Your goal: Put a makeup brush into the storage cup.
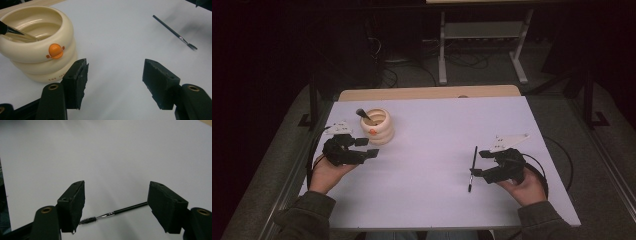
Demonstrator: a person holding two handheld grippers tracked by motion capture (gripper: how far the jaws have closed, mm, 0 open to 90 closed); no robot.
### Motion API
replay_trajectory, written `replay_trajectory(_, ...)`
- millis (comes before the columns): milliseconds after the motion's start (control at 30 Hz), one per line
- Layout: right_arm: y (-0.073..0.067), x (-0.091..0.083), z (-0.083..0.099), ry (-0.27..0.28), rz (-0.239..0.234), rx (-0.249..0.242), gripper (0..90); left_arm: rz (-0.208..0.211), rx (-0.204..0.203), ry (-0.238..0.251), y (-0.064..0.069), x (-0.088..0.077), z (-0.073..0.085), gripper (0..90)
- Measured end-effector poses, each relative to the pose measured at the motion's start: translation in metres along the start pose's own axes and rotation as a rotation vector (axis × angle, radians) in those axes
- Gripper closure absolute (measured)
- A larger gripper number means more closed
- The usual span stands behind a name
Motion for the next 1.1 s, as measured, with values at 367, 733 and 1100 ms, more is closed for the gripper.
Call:
replay_trajectory(367, 0.015, 0.002, -0.003, -0.054, -0.015, -0.023, 28.6, 0.005, 0.012, 0.012, 0.011, -0.001, 0.009, 33.5)
replay_trajectory(733, 0.022, 0.001, -0.001, -0.108, 0.010, -0.042, 29.7, 0.010, 0.044, 0.028, 0.024, -0.002, 0.011, 32.4)
replay_trajectory(1100, 0.027, 0.005, 0.001, -0.128, 0.046, 0.001, 31.0, 0.015, 0.047, 0.037, 0.029, 0.000, 0.015, 31.9)
Point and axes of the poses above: each handheld gripper's, and its own axes: x roughly forward along the jaws, z roughly out of its underside, y roughly to its right, the point moved 9 cm from there along x, roughly forward along the jaws, and after that the axes turned 11 degrees about z, right-handed, at the moved point
